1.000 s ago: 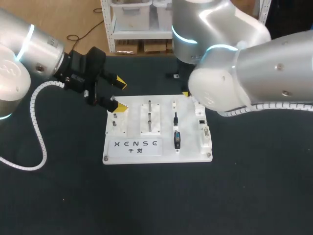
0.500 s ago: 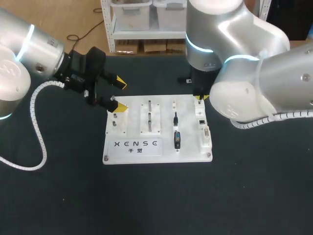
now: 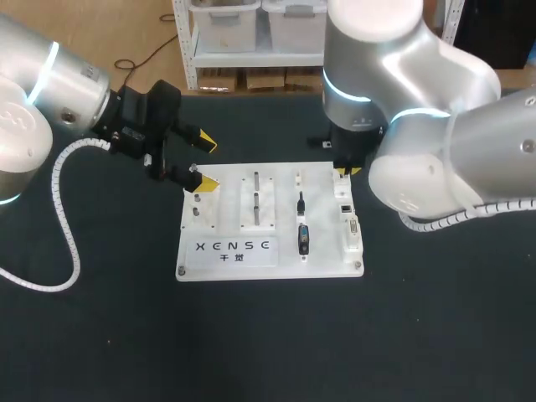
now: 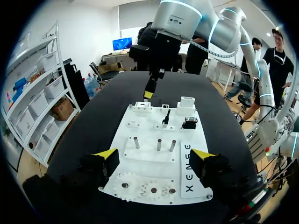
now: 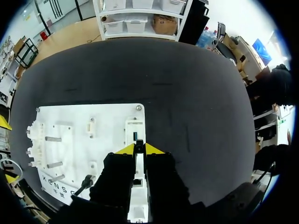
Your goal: Insert the USB connector, Ethernet cable, and multi-pin plug into their matching sockets one by one.
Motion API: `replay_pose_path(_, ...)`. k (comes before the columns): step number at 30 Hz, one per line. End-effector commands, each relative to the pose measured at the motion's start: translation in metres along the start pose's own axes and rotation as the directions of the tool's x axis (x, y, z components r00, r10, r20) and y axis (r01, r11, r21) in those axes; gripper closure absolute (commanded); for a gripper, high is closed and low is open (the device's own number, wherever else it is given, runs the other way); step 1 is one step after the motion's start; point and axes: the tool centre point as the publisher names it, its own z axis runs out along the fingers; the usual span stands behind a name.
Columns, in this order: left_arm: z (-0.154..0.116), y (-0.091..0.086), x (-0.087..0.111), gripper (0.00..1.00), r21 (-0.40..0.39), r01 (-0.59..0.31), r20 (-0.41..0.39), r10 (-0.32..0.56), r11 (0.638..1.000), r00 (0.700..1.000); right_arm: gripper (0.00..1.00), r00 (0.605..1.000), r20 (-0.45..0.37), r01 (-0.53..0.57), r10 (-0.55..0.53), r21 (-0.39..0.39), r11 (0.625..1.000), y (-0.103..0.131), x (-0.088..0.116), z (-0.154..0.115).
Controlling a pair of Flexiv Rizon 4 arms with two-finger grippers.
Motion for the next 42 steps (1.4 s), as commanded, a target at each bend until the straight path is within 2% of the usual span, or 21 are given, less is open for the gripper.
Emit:
replay_pose_path(1,0.0007,0.0006,0.0014,0.0,0.0,-0.003,0.005,0.003,1.0,1.0,1.0,1.0,0.001,-0.001,0.001,0.001,1.0,0.0024,-0.002,0.0051)
replay_pose_path(18,0.0007,0.0006,0.0014,0.0,0.0,-0.003,0.005,0.003,1.0,1.0,1.0,1.0,-0.008,0.002,-0.002,-0.002,1.0,0.0069,-0.01,0.0104)
replay_pose_path(42,0.0007,0.0006,0.0014,0.0,0.0,-0.003,0.005,0.003,1.0,1.0,1.0,0.999,-0.04,-0.017,0.017,0.001,1.0,0.0071,-0.0007,0.0109)
